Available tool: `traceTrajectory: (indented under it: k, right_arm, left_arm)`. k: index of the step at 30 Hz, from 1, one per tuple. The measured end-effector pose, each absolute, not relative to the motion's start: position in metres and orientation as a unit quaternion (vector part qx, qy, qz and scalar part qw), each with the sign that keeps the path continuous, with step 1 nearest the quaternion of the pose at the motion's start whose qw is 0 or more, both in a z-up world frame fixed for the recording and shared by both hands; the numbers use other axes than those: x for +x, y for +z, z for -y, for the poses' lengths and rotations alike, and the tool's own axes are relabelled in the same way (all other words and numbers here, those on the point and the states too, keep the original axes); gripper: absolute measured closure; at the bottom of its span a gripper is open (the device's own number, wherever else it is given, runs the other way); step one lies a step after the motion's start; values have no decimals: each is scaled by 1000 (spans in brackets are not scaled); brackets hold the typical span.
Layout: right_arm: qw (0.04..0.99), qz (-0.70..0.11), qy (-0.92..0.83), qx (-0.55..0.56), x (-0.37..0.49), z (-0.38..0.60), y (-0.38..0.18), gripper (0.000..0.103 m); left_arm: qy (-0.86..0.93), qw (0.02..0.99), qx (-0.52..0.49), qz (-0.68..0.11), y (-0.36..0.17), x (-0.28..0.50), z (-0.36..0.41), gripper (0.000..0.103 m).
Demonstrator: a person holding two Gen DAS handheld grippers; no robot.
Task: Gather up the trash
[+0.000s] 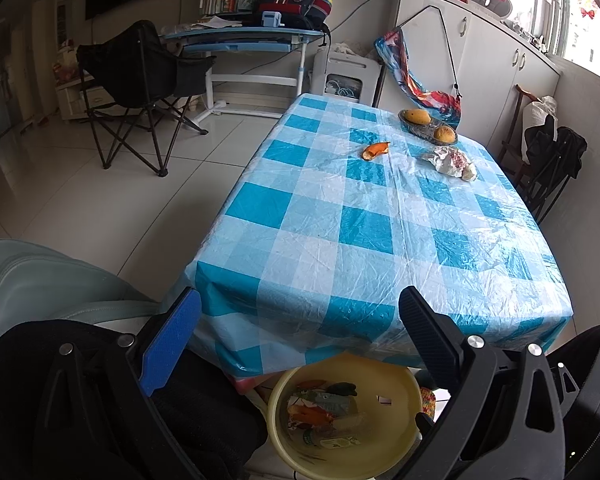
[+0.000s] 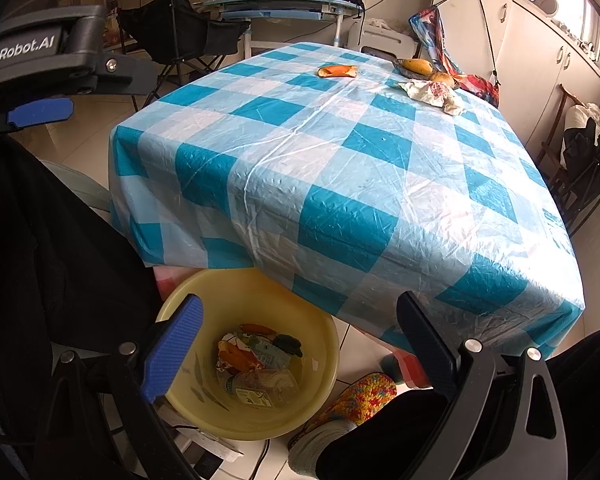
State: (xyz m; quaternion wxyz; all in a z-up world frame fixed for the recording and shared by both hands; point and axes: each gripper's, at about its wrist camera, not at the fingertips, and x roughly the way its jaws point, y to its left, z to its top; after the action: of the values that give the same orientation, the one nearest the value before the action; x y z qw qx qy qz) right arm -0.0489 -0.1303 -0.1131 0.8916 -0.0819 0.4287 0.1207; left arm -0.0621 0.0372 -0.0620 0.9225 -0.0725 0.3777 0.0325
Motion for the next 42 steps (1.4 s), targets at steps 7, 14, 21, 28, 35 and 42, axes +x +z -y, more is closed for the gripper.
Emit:
traceTrajectory:
  k: [7,14,21,28,35,42]
  right_arm:
    - [900,-412,119,-75,-19,145,-90,10]
    - [911,-386,115,-93,46,162,-65,10]
    - [914,-382,97,-95,119,187,-59,10]
    - [914,-389,78,-84,190,209,-67,10]
    - [911,-402,73,-54,244,223,-80,10]
    - [895,-434,90,-45,269,226,-96,23]
  left_arm:
    - [50,932,-106,-343,-38,-63,-59,7]
    - [48,932,-78,-351,-21,-9,-53,7]
    - [37,927,-65,-368,-18,59,-47,7]
    - [-8,917,-19,-398,-38,117,-11,7]
    - [-44,912,58,-404,-57,184,42,7]
    - [-50,899,92,-425,-84,239,68,9]
